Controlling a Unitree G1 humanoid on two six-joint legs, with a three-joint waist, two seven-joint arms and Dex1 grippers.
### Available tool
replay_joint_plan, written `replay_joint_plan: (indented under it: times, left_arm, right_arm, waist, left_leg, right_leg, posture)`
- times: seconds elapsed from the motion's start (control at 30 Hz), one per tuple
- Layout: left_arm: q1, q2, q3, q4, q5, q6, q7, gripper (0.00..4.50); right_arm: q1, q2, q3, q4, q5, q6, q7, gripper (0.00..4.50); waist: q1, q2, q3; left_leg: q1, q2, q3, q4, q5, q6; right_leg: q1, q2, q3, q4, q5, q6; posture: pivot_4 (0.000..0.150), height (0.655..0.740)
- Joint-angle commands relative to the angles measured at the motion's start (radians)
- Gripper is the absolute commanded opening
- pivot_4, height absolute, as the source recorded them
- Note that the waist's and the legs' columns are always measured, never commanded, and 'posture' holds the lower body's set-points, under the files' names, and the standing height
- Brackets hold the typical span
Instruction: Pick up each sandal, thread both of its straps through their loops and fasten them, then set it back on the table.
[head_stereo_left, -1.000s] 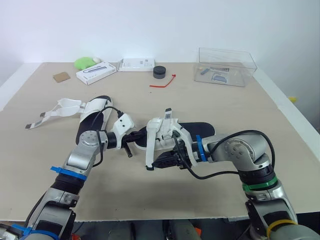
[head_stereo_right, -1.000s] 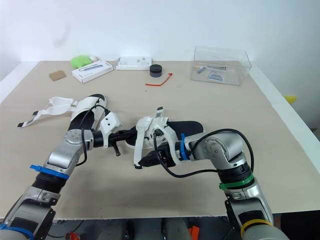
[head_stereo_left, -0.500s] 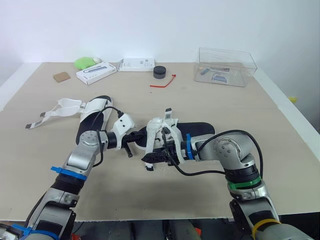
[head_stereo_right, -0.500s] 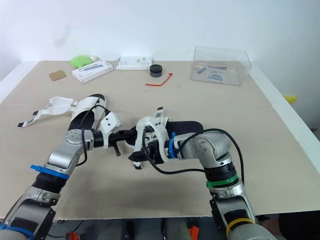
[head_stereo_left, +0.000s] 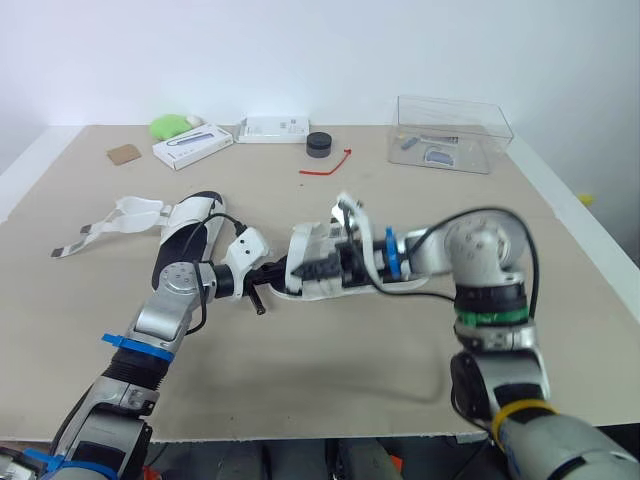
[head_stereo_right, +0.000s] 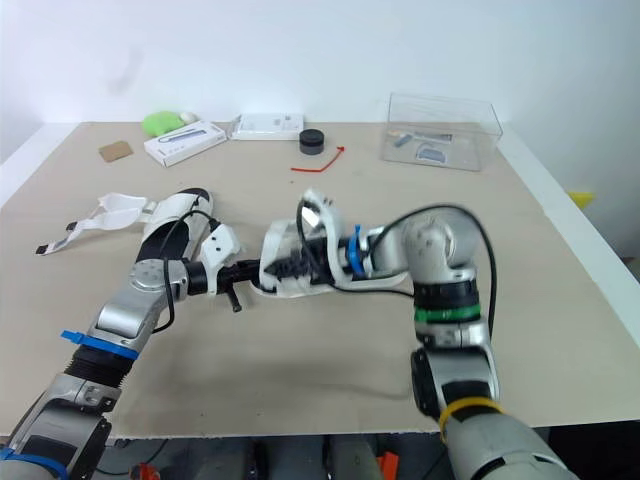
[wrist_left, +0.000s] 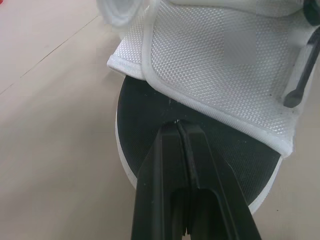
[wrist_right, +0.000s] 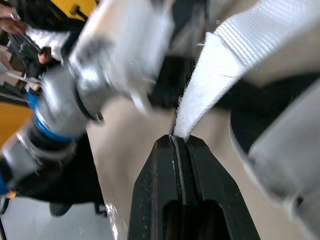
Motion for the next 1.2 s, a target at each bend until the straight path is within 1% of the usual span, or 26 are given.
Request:
replay_joint_plan:
  times: [0.03,0.13,0.23,0.47,0.63,0.93,1.2]
  left_arm:
    - [0.016,-0.008,-0.035,0.045,0.034,0.016,0.001,0.0]
    - [0.015,-0.013,-0.036,0.048,0.035,0.012,0.003,0.0]
    - [0.022,-0.011,-0.034,0.045,0.035,0.01,0.003,0.0]
    - [0.034,-0.002,-0.032,0.03,0.035,0.016,0.002,0.0]
    - [0.037,-0.001,-0.033,0.023,0.035,0.021,0.003,0.0]
    - [0.036,0.003,-0.035,0.023,0.038,0.021,0.0,0.0]
    - [0.037,0.009,-0.035,0.026,0.039,0.018,0.0,0.0]
  right_arm:
    - [-0.064,-0.041,0.032,0.105,-0.03,-0.056,0.054,0.04]
    - [-0.082,-0.073,0.107,0.173,-0.067,-0.102,0.105,0.04]
    - [-0.073,-0.094,0.187,0.187,-0.091,-0.128,0.155,0.04]
    - [-0.079,-0.102,0.232,0.214,-0.107,-0.121,0.213,0.04]
    - [-0.095,-0.09,0.202,0.263,-0.111,-0.084,0.211,0.04]
    - [-0.156,-0.055,0.087,0.402,-0.128,-0.043,0.165,0.04]
    - [-0.166,-0.03,0.019,0.432,-0.136,-0.008,0.122,0.04]
  waist:
    - [0.001,0.0,0.0]
    - [0.001,0.0,0.0]
    - [0.001,0.0,0.0]
    - [0.001,0.0,0.0]
    - [0.001,0.0,0.0]
    - [0.001,0.0,0.0]
    - [0.0,0.001,0.0]
  left_leg:
    - [-0.001,0.0,-0.001,0.0,0.0,0.0]
    - [-0.001,-0.002,0.0,0.0,0.0,0.0]
    - [-0.002,-0.003,0.0,0.0,0.0,0.0]
    - [-0.002,-0.003,0.0,0.0,0.0,0.0]
    - [-0.002,-0.003,-0.001,0.0,0.0,0.0]
    - [-0.002,-0.003,0.0,0.0,0.0,0.0]
    - [-0.002,-0.003,0.0,0.0,0.0,0.0]
  right_leg:
    - [0.0,0.0,0.0,0.0,0.001,-0.002]
    - [0.0,-0.002,0.0,0.0,0.001,-0.002]
    - [0.0,-0.004,0.0,0.0,0.002,-0.001]
    - [0.0,-0.004,-0.001,0.0,0.002,0.0]
    - [0.0,-0.004,-0.001,0.0,0.002,-0.001]
    - [0.0,-0.004,-0.001,0.0,0.002,-0.001]
    - [0.0,-0.004,0.0,0.0,0.002,-0.001]
  posture:
    - [0.15,0.74]
    - [0.15,0.74]
    - [0.15,0.74]
    - [0.15,0.74]
    - [0.15,0.74]
    - [0.15,0.74]
    - [0.15,0.74]
